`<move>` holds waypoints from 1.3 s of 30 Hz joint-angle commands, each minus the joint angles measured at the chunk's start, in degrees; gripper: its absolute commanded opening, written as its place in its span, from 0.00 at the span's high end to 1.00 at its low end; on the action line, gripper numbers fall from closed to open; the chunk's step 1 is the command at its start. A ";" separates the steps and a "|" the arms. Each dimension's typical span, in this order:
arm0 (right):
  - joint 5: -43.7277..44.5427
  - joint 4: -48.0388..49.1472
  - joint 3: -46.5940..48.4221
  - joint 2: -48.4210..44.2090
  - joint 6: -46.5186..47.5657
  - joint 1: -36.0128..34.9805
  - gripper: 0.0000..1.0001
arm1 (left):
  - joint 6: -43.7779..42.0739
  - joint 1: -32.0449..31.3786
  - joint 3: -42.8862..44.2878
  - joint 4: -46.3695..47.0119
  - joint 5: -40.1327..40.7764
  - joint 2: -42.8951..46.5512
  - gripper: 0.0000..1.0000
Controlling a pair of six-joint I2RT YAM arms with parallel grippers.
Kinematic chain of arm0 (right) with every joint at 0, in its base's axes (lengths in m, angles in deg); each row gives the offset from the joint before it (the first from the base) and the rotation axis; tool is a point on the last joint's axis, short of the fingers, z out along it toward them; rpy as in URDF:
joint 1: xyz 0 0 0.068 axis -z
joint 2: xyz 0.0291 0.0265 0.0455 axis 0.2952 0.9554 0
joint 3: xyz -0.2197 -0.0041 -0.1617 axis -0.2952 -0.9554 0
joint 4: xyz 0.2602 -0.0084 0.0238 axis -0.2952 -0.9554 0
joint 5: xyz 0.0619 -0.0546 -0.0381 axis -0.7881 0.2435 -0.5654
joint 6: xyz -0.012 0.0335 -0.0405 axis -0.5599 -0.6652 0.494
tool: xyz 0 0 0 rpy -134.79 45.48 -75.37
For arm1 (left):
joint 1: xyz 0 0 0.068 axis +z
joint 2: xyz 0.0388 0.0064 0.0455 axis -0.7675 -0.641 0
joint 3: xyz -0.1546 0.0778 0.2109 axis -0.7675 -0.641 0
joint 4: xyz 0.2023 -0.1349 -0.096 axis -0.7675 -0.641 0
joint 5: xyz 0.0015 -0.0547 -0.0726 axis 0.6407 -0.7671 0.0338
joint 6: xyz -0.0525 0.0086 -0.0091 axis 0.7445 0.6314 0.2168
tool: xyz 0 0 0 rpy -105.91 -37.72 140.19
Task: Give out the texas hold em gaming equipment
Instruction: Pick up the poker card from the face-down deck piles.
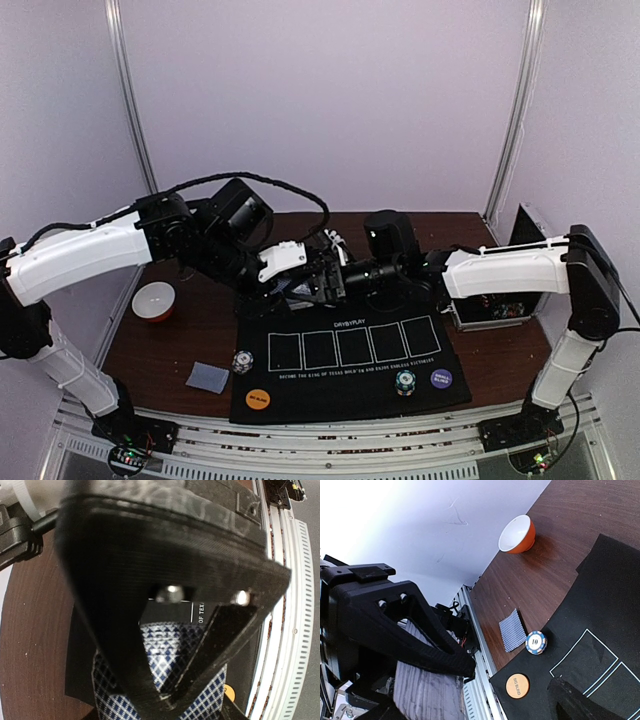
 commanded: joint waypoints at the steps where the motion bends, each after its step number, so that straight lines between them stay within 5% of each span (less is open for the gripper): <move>1: 2.61 -2.67 1.11 -1.86 2.10 -0.53 0.14 | -0.69 0.26 1.14 1.58 -0.20 0.72 0.49; 15: 6.19 -12.72 1.66 -6.55 5.15 -0.49 0.41 | -0.89 0.28 -0.88 1.78 2.64 1.89 0.49; 30: 7.60 -19.39 4.03 -10.49 7.15 -0.56 1.00 | -0.53 0.28 -1.75 2.03 3.98 2.13 0.49; 39: 11.84 -29.65 6.19 -15.06 10.36 -0.21 1.00 | 0.37 0.28 -3.31 2.29 5.23 2.49 0.49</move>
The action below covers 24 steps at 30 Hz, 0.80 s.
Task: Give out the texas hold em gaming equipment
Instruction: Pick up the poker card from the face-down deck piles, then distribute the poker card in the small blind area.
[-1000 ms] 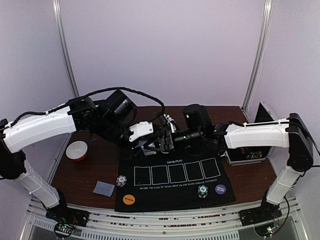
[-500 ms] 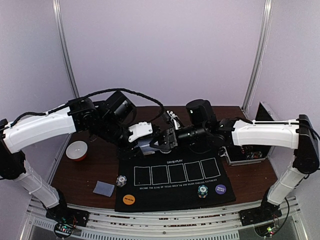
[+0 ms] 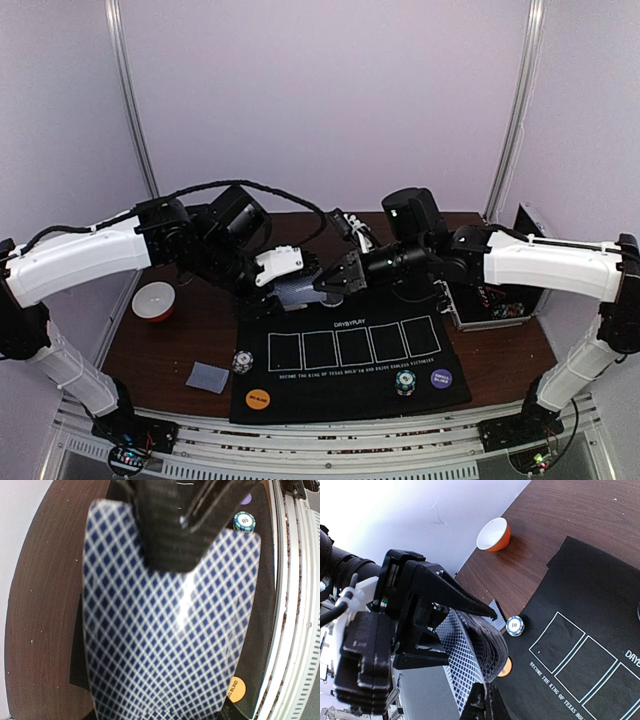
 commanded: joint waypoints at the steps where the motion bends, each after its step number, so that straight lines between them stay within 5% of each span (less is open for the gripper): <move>1: 2.81 -8.53 2.72 -4.75 2.87 0.30 1.00 | 0.76 0.28 -1.17 2.15 1.19 1.71 0.49; 12: 4.69 -40.09 4.23 -13.10 17.71 1.56 1.00 | 3.00 0.41 -1.54 2.41 5.76 1.77 0.48; 17: 6.65 -44.87 0.31 -14.17 28.64 0.64 1.00 | 5.83 2.22 -0.44 2.33 7.47 0.93 0.48; 24: 1.77 -51.12 2.09 -2.40 49.26 -7.21 1.00 | 8.90 6.60 -1.03 2.31 6.62 2.01 0.48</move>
